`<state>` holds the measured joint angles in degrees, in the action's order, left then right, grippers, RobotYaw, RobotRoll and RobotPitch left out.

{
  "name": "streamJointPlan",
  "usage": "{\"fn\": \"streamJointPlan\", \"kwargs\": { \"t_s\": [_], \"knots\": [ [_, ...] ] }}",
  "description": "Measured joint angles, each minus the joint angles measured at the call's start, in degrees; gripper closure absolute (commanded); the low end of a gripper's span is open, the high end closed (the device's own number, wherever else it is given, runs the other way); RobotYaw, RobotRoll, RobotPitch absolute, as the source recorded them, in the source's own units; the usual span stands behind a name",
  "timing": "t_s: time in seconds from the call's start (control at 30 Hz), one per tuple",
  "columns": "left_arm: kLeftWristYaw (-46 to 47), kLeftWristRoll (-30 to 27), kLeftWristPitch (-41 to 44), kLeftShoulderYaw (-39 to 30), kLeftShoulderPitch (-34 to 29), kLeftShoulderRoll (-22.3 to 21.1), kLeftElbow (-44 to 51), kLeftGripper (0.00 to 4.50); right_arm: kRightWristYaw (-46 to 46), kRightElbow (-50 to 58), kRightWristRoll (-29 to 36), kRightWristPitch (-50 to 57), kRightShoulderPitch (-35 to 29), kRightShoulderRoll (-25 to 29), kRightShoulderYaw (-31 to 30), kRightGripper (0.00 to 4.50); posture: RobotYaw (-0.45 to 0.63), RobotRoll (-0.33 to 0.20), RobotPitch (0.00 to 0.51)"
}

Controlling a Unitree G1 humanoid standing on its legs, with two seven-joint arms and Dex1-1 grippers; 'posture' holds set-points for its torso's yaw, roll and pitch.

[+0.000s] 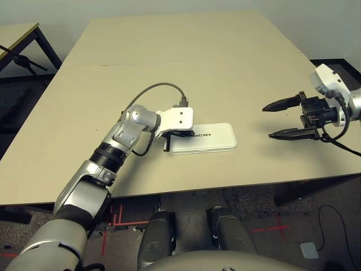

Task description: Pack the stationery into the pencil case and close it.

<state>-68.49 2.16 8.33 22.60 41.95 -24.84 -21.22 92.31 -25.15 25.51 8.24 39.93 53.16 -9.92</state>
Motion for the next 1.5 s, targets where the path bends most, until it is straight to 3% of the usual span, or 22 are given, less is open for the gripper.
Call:
{"fn": "streamJointPlan", "kwargs": {
  "t_s": [0.3, 0.47, 0.67, 0.87, 1.07, 1.27, 1.5],
  "knots": [
    [-0.18, -11.47, 14.78, -10.58, -2.08, -2.00, 10.59, 0.12, -3.60, -1.82, -1.25, 0.53, -0.15, -4.34, 4.61, 0.00, -0.06, 0.000, 0.102],
    [5.20, -14.36, 20.42, -18.05, -5.07, -5.39, 11.95, 0.05, -11.29, -5.56, -3.15, -0.84, -0.09, -7.61, 8.31, 0.00, -0.05, 0.000, 0.102],
    [20.59, -14.57, 21.18, -29.49, -6.85, -6.27, 8.94, 0.05, -30.92, -12.49, -7.53, -4.41, -0.02, -14.26, 12.97, 0.00, -0.03, 0.000, 0.102],
    [39.61, -14.99, 14.18, -40.75, -10.39, -1.04, 6.75, 0.05, -54.34, -14.81, -9.02, -9.62, -2.82, -23.02, 20.15, 0.00, -0.04, 0.000, 0.102],
    [53.62, -14.46, 6.41, -47.67, -14.05, -0.56, 2.99, 0.05, -70.53, -19.45, -11.53, -16.67, -3.64, -24.82, 24.88, 0.00, -0.03, 0.000, 0.102],
    [63.94, -14.41, 0.85, -51.32, -14.03, -0.02, -2.54, 0.05, -78.97, -22.78, -12.01, -20.82, -1.42, -25.52, 28.37, 0.00, -0.04, 0.000, 0.094],
    [68.23, -14.03, -1.61, -50.34, -14.18, 1.70, -2.59, 0.05, -81.28, -27.96, -12.52, -22.00, 0.06, -26.28, 28.76, 0.00, -0.05, 0.000, 0.083]
  ]
}}
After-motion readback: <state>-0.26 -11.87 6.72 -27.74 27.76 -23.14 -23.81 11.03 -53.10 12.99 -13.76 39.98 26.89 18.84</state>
